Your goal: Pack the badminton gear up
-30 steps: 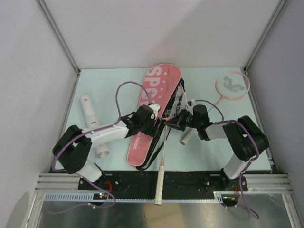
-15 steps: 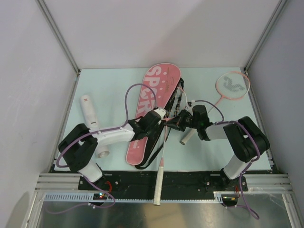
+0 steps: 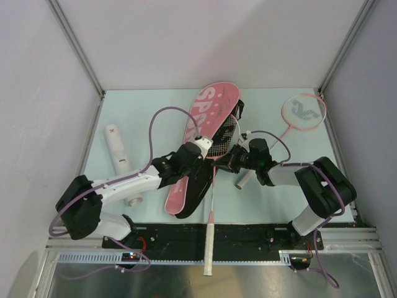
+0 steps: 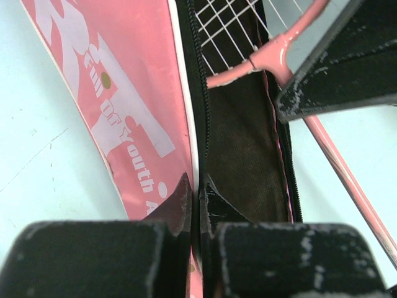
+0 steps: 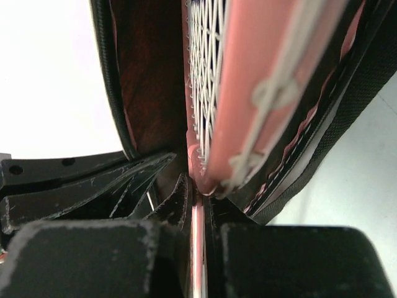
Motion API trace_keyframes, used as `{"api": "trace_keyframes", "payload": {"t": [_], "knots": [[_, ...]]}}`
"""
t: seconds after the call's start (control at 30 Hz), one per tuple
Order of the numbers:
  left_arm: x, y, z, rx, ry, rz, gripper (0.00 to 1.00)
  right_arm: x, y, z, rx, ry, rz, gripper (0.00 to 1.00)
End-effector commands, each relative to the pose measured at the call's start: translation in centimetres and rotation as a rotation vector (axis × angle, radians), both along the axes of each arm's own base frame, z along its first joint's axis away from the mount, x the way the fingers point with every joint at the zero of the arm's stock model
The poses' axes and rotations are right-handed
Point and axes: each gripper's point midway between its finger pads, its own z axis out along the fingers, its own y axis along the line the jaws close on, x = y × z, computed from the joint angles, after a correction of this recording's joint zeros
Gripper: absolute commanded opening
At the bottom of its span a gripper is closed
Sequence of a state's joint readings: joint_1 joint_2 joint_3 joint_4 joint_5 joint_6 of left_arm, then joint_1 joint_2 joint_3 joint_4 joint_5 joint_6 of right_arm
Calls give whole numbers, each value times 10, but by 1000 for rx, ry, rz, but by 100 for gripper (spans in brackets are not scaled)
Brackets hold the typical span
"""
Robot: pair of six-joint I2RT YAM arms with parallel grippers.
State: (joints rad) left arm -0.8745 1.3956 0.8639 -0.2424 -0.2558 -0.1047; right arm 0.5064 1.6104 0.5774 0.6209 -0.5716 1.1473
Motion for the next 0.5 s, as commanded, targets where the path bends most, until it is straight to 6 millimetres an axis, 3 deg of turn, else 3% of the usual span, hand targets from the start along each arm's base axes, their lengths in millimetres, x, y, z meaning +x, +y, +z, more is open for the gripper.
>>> {"api": "trace_keyframes", "payload": {"t": [0.0,0.23,0.47], "knots": [[-3,-8,26,-84,-61,-57,0,14,2,26,48,-65,-27,0],[-14,-1,20,-132,-56,-46,0,38,2,27,29,-53,-100,0],[-25,-7,16,-253,-22,-26,0,81,-4,40,83,-83,-233,0]]}}
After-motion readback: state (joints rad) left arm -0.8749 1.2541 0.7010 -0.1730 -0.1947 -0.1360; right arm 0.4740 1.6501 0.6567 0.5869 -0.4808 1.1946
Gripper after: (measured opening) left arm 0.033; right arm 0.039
